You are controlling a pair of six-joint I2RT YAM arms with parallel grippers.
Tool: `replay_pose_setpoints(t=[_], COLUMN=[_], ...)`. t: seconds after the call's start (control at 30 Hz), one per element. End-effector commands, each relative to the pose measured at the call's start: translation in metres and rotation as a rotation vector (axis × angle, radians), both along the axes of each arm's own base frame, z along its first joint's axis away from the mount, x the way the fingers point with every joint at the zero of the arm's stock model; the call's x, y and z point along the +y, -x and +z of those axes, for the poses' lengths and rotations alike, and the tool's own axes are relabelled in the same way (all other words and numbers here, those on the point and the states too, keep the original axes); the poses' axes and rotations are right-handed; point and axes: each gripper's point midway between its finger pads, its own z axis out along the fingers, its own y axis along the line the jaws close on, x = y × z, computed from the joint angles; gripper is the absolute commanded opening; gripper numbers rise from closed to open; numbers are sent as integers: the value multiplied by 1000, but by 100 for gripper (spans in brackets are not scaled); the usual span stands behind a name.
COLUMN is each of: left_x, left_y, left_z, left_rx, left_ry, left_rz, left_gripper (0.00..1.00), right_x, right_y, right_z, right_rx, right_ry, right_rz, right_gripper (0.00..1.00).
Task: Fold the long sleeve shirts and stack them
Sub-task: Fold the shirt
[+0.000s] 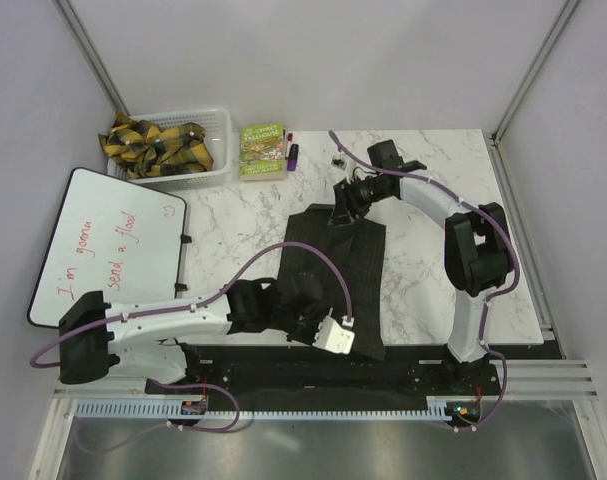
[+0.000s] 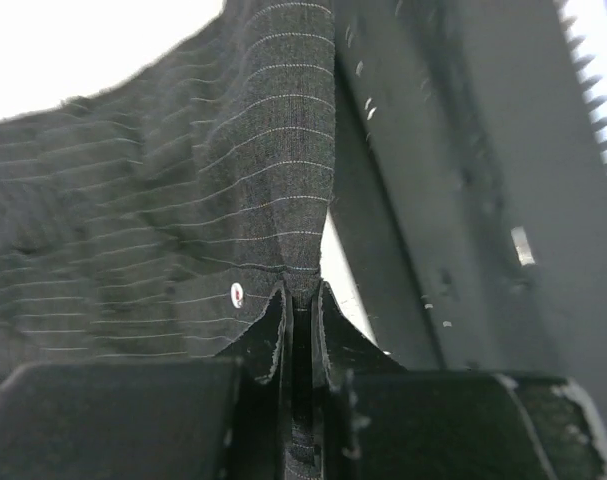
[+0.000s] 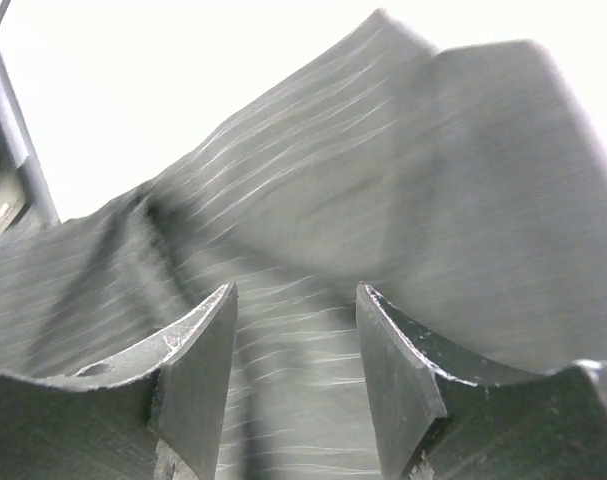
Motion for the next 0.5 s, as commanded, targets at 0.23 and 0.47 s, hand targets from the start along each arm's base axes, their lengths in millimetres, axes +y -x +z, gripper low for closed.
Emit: replay_pose_setpoints(t=[0.23, 0.47], left_x=[-14, -37], left_y=[-63, -192], left_z=[71, 62], left_rx=[156, -60], left_ry=[37, 101], left_rz=[109, 176], left_gripper=[2, 2], right_x=[-17, -11], right_y=[-73, -39], right_z=[-46, -67], right_rx=[-32, 44], right_ry=[102, 72], right_rz=[-77, 6], right_gripper=[54, 43])
